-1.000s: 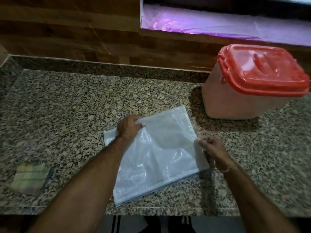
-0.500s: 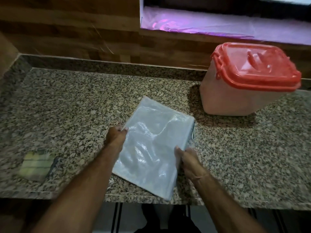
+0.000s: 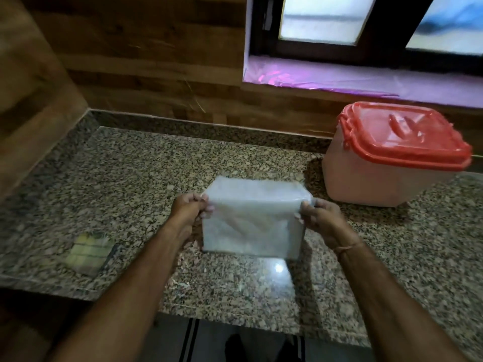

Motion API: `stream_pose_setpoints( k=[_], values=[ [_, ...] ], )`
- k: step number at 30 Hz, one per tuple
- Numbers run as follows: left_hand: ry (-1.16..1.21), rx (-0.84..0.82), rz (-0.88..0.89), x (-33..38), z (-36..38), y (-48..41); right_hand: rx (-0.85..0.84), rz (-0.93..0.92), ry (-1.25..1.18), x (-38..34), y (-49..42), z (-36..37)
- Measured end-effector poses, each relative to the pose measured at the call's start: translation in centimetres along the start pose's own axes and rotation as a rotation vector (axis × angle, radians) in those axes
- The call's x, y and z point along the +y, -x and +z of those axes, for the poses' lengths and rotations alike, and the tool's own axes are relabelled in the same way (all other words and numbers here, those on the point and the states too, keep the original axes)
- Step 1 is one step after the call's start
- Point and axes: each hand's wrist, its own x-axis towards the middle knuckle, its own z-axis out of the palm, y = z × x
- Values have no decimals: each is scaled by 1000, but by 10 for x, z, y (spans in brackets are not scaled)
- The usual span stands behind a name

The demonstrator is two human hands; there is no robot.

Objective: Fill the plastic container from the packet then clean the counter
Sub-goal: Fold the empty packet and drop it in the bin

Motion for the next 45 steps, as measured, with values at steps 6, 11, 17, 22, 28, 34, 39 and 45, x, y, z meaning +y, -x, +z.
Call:
stream_pose_setpoints(
  k=[6,11,17,22,28,34,39,45],
  values=[
    [-16,22,154,22,-5,17,-32,-44,-120,-22,-5,1],
    [-422,46,37,-44,-22,34,-167,64,191,38,7,-26],
    [-776,70,104,-104,-32,43,-162,148,511,86,28,-41],
    [-1271,12,470,-98,1,25,-81,145,599,91,20,-36],
    [-1476,-97,317,-140,22,20,207,138,229,137,13,-34],
    [-1559,29,356,-121,44,41,73,243,-127,132,38,15],
    [-1040,-63,170,-90,60,36,39,123,16,112,30,17],
    [-203,-217,-144,-53,70,35,-209,-15,96,61,29,-5]
  ],
)
